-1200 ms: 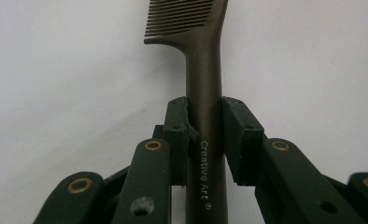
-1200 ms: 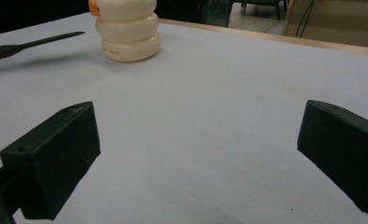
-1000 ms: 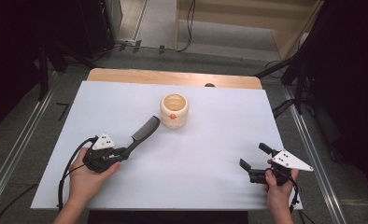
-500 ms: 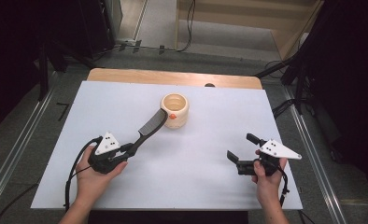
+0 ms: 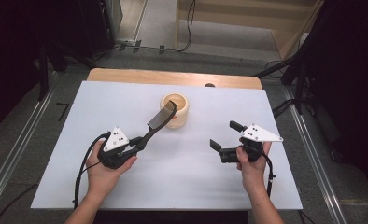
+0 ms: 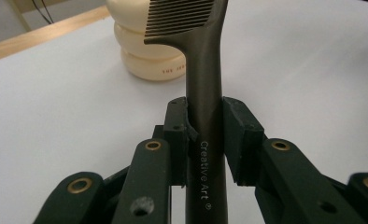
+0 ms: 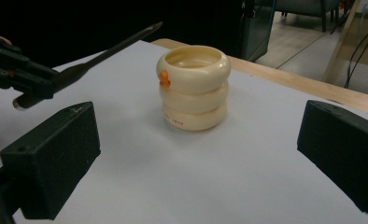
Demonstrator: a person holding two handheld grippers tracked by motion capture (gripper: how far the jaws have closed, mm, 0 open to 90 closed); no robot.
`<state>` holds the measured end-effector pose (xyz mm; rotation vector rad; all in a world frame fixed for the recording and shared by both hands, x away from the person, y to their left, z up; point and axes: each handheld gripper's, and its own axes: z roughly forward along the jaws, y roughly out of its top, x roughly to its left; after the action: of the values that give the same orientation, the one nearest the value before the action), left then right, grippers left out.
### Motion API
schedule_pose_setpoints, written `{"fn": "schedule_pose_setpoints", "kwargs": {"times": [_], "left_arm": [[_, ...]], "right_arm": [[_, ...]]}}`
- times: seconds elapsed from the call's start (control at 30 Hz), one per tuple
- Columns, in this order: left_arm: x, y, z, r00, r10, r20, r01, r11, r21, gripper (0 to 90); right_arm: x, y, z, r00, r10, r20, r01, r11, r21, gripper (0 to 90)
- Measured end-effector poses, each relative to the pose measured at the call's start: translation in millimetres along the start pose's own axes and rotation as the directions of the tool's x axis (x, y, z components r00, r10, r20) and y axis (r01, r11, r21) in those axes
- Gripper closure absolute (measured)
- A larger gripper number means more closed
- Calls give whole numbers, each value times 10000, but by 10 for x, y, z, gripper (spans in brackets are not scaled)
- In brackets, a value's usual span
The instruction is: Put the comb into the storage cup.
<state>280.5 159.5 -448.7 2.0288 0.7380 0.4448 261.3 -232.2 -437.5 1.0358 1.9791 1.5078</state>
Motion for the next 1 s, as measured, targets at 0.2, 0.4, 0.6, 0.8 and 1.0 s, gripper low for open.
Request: {"fn": "schedule_pose_setpoints", "kwargs": {"times": [0.2,0.4,0.6,0.8,1.0], "left_arm": [[-54,15,80,10000,-38,54,39,9999,-167,726],[-97,49,129,9999,-67,106,72,9990,-432,727],[-150,103,194,9997,-57,226,73,9976,-688,727],[-254,132,254,9991,389,173,-375,9965,-744,727],[-300,81,263,9981,92,609,-24,9940,-1095,726]], "right_arm": [[46,84,114,9999,12,-103,-13,9999,-104,0],[113,167,244,9992,176,-372,-180,9998,-100,0],[164,226,361,9971,496,-581,-504,9987,-117,0],[253,268,475,9930,753,-913,-774,9968,-199,0],[310,254,512,9884,961,-1178,-974,9952,-51,0]]}}
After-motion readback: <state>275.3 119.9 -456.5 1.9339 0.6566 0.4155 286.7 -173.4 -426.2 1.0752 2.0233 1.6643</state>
